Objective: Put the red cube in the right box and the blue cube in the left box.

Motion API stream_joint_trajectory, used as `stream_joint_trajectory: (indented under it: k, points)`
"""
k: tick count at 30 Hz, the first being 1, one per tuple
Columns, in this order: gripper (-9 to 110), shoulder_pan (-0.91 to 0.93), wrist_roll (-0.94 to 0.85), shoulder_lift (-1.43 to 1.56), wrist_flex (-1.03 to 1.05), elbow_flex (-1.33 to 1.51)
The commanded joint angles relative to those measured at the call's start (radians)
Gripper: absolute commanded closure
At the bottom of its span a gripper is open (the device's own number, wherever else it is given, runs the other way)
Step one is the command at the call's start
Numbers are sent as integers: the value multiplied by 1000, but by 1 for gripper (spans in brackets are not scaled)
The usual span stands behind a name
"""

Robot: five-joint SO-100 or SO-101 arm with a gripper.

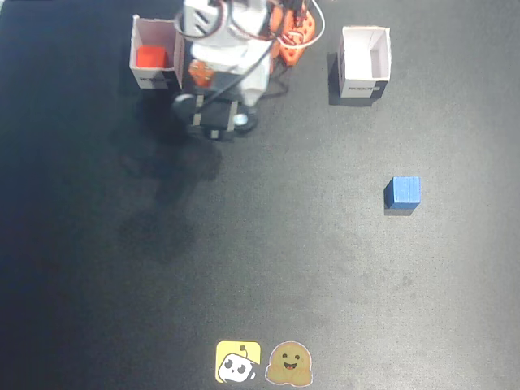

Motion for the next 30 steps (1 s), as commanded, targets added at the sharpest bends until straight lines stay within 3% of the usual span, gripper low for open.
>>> stream_joint_trajectory:
  k: [1, 7, 21, 30]
  points:
    - [101, -101, -12, 80, -18, 20]
    - [101, -259, 21, 224, -69, 141]
    - [101, -575, 80, 258, -184, 204]
    - [98, -672, 167, 44, -304, 147]
